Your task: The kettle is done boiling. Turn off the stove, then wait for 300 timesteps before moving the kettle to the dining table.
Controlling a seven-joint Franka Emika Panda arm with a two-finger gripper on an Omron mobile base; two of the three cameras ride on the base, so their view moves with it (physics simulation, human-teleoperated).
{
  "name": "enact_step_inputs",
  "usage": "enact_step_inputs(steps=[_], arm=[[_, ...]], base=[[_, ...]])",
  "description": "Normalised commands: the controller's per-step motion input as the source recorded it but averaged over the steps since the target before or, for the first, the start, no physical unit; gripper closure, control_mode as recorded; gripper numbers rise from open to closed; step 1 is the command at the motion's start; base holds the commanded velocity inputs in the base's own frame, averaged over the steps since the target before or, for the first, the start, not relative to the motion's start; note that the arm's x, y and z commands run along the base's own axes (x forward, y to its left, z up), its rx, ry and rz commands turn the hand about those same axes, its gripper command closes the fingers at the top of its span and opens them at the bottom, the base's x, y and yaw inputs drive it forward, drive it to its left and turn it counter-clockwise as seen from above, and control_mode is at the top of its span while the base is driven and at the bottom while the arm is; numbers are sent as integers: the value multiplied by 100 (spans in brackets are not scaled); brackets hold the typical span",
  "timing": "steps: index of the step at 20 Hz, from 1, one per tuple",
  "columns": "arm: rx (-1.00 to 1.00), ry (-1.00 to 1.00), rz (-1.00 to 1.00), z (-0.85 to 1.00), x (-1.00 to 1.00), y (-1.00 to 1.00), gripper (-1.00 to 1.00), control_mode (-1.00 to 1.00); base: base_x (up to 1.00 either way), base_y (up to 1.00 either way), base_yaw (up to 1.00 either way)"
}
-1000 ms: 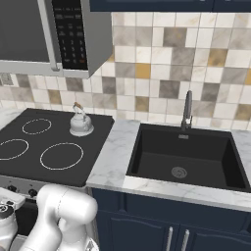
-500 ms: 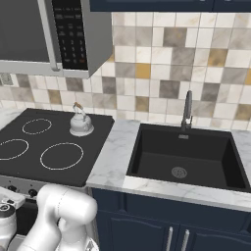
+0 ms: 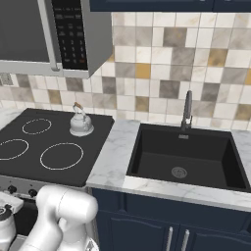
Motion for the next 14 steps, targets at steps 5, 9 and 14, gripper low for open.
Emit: enact_step_inputs(steps=[5,9,14], arm=[[0,-1,-1,0,-29,1,-100,-100],[0,-5,-1,2,-42,3,-100,-100],[0,-4,-2,21,-39,6,-100,-100]], base=[[0,0,0],[0,0,0],[0,0,0]])
